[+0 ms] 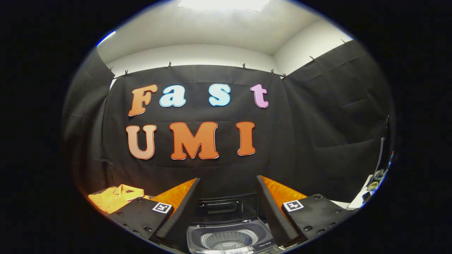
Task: Put the clothes into the washing machine and then close the washing machine lid.
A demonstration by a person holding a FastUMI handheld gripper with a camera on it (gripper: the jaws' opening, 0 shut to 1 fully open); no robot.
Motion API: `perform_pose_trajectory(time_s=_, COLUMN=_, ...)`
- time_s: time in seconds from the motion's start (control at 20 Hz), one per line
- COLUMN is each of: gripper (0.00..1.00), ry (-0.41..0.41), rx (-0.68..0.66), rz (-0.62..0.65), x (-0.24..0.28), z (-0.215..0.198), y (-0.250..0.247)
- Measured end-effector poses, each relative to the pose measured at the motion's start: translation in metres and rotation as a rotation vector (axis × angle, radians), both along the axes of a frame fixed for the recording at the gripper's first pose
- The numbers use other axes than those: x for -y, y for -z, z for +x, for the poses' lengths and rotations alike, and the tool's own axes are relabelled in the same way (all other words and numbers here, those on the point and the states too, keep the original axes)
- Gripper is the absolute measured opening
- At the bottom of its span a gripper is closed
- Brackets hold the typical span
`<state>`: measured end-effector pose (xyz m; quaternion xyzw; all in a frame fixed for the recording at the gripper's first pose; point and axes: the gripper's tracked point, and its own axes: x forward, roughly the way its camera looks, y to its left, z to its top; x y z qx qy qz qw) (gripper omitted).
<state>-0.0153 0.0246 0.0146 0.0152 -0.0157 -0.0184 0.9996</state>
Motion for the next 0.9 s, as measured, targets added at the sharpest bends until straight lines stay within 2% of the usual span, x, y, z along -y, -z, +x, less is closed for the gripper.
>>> perform_pose_trajectory(time_s=0.15, gripper=0.98, ry=0.019, rx=-0.038, rz=0.038, x=-0.017, z=0.006, y=0.005)
perform_pose_trajectory(time_s=0.25, gripper=0.98, ry=-0.025, rx=-0.075, rz=0.024, x=-0.043, z=0.007, y=0.011)
perform_pose_trajectory(time_s=0.45, gripper=0.98, ry=-0.084, rx=-0.051, rz=0.024, x=-0.097, z=0.017, y=-0.004)
perform_pose_trajectory(time_s=0.65, gripper=0.98, ry=-0.195, rx=-0.042, rz=0.041, x=-0.178, z=0.032, y=-0.017)
perform_pose_trajectory(time_s=0.9, gripper=0.98, ry=-0.342, rx=-0.122, rz=0.051, x=-0.294, z=0.044, y=0.007)
